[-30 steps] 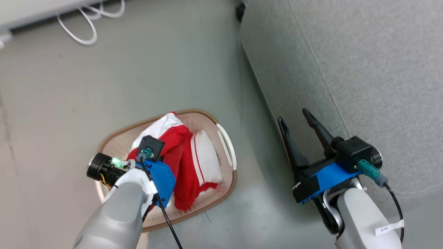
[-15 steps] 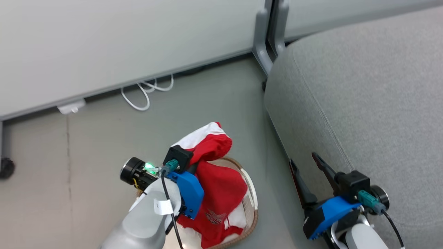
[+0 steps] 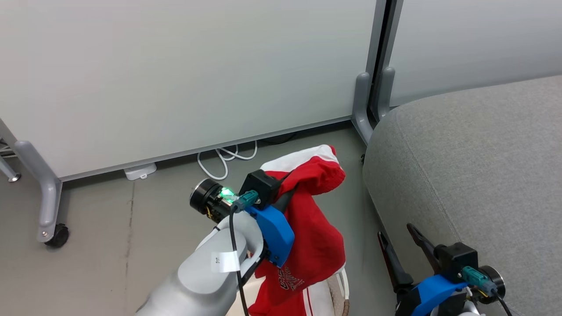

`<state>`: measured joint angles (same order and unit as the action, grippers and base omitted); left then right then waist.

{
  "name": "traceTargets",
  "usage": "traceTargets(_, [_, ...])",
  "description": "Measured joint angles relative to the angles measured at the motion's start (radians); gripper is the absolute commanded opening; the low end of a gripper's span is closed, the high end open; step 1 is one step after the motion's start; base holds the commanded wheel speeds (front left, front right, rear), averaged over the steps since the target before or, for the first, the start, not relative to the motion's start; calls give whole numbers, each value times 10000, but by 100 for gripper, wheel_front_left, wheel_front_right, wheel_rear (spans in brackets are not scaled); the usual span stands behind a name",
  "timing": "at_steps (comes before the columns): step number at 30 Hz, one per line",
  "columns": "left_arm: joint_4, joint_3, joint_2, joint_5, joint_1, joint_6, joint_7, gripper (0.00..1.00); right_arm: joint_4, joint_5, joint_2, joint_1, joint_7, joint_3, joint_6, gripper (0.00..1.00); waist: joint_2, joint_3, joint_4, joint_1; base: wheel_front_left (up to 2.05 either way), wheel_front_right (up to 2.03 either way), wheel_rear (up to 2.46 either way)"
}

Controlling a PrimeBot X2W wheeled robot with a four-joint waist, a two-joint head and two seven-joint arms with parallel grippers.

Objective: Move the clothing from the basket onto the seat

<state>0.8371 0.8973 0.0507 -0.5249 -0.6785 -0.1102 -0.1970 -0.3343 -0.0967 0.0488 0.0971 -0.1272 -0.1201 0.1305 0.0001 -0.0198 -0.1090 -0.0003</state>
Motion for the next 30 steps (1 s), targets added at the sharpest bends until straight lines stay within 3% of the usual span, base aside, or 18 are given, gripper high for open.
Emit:
traceTargets(14, [-715, 907, -4, -1294, -875, 276, -251, 0, 245, -40, -2, -198, 196, -86, 0, 100, 0, -237, 312, 2, 0, 0, 0])
traceTargets(30, [-418, 1829, -4, -2136, -1224, 433, -487, 0, 368, -75, -2, -231, 290, -142, 0, 100, 0, -158, 265, 3, 0, 0, 0])
